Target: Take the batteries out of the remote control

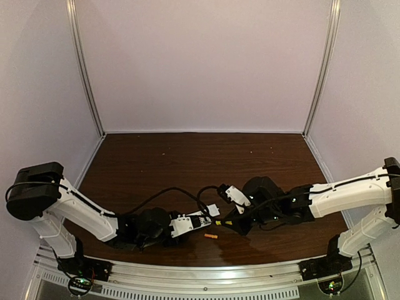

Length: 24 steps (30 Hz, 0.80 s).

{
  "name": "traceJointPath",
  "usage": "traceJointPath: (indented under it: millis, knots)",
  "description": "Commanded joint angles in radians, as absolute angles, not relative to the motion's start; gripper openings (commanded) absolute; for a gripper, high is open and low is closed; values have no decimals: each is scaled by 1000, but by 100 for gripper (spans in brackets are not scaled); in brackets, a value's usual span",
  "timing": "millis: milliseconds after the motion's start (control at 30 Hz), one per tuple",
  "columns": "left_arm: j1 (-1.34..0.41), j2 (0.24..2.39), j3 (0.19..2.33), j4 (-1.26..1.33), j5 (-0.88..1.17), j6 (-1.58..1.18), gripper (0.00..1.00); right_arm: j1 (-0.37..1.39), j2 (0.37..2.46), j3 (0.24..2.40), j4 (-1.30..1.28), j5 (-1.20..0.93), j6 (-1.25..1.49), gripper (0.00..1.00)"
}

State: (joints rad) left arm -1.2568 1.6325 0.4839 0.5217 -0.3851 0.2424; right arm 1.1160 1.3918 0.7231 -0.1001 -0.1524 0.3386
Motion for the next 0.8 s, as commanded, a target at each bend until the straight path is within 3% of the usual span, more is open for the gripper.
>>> traceJointPath:
  millis: [0,367,767]
  knots:
    - [-1240,1627,489,577,-402,214,0,1123,1418,766,-78,-149,340,0]
    - [-1231,1627,491,578,-408,205,0,1122,1381,790,-98,-118,357,0]
    - [-1228,1624,489,579,-418,197,0,1123,1170,686,-105,69,438,0]
